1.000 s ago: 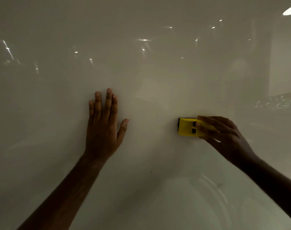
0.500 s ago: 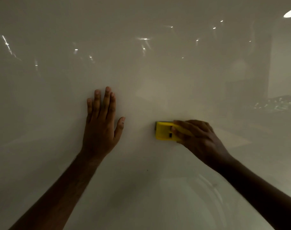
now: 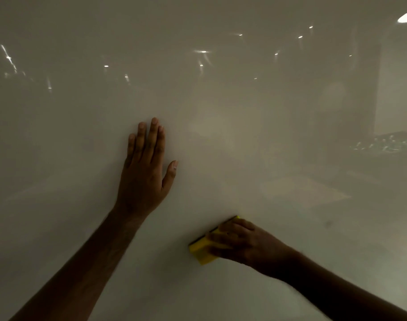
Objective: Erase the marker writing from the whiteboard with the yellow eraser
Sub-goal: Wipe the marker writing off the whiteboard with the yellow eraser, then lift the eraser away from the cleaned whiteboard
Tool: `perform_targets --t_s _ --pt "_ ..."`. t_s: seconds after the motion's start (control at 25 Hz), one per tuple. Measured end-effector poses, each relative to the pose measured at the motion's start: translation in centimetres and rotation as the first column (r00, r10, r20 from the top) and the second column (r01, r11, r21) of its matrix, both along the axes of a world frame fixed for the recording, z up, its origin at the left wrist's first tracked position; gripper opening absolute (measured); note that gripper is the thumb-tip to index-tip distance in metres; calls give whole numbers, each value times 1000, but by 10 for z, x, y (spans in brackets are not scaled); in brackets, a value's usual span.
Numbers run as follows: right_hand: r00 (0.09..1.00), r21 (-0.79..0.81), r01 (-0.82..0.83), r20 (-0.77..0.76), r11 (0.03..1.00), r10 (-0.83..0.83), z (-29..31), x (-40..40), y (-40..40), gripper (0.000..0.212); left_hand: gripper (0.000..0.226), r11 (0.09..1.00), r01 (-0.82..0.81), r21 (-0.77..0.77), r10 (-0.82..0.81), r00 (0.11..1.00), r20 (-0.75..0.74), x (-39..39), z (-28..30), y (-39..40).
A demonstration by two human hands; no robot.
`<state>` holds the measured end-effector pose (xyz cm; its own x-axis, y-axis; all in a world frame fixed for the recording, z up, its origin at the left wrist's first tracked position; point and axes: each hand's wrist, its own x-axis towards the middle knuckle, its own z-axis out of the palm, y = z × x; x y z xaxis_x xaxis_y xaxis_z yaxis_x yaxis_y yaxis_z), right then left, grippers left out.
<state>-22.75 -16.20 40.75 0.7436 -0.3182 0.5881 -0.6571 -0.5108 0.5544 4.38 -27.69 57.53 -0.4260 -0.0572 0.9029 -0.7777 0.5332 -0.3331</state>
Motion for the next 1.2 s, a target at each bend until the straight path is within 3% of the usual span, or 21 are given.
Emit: perform_targets --t_s 0.2,0.32,0.52,0.64,0.88,1.2 --pt "993 73 115 2 991 -115 -11 -93 28 37 75 1000 12 9 -12 1000 9 1 -4 1" --pt "955 40 247 158 968 -251 15 -140 51 40 75 999 16 32 -16 1000 0 1 -5 4" --pt "680 63 453 621 889 -390 25 -152 83 43 75 994 68 81 -67 998 -20 -4 -10 10" --pt "509 166 429 767 888 -390 -5 -136 102 59 74 988 93 122 -93 996 1 -6 -25 15" --pt "359 468 309 748 828 -557 -118 -83 139 80 73 937 172 304 -199 978 62 -23 -114 46" --pt "229 790 214 532 575 -815 -279 -30 212 87 72 780 180 599 -316 940 128 -60 -272 89"
